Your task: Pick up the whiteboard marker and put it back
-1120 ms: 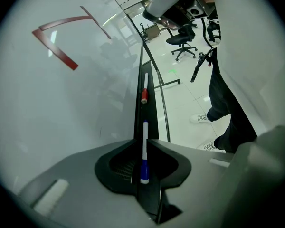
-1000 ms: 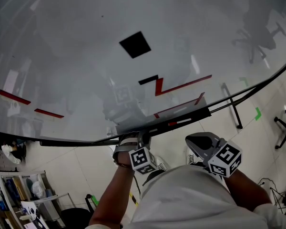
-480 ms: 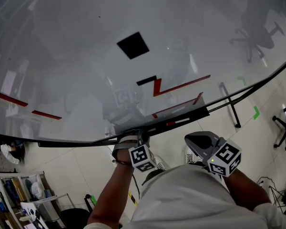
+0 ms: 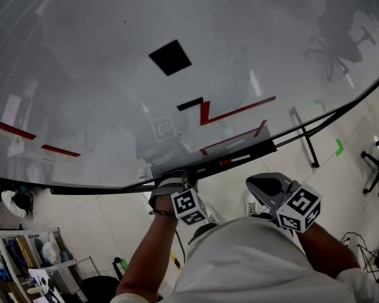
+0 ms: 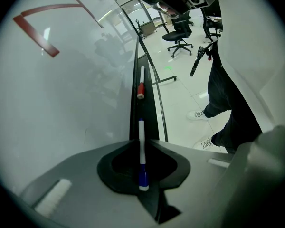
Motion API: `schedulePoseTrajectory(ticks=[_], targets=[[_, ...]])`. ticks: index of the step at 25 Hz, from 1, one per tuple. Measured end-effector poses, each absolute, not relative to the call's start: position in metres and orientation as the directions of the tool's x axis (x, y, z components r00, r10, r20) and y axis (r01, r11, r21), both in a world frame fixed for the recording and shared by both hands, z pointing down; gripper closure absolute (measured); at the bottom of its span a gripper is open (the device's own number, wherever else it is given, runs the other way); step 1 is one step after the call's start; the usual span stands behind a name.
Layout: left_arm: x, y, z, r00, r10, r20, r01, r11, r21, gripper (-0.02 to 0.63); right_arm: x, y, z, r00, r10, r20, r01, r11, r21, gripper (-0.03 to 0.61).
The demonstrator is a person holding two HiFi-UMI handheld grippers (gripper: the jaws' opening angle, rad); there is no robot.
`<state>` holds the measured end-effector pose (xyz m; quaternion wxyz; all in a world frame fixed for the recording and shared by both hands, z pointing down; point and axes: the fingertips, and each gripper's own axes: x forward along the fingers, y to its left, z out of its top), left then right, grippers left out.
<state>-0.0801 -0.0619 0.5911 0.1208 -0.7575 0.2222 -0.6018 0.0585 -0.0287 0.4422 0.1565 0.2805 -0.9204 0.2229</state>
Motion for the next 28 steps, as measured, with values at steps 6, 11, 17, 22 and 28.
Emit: schedulePoseTrajectory(ticks=[6, 11, 17, 22, 28], targets=[[-0.080, -0.063, 0.589, 0.178, -0.489, 0.854, -0.202, -0.868, -0.455, 0.558, 0.061, -0.030, 0.439, -0.790, -0.454, 0.411, -0.591, 0.742, -0.316, 0.577], [-0.082, -0.062, 0.588, 0.181, -0.495, 0.850, -0.233, -0.861, -0.452, 0.560, 0.059, -0.028, 0.440, -0.794, -0.447, 0.412, -0.585, 0.745, -0.321, 0.577], [-0.078, -0.056, 0.556, 0.299, -0.537, 0.789, -0.473, -0.802, -0.366, 0.560, 0.057, -0.031, 0.440, -0.795, -0.444, 0.412, -0.582, 0.748, -0.317, 0.577], [-0.079, -0.049, 0.540, 0.350, -0.558, 0.753, -0.568, -0.765, -0.303, 0.559, 0.052, -0.030, 0.442, -0.804, -0.430, 0.411, -0.569, 0.757, -0.321, 0.577], [-0.076, -0.045, 0.525, 0.397, -0.579, 0.712, -0.622, -0.740, -0.256, 0.559, 0.045, -0.030, 0.440, -0.813, -0.417, 0.406, -0.554, 0.768, -0.320, 0.577]])
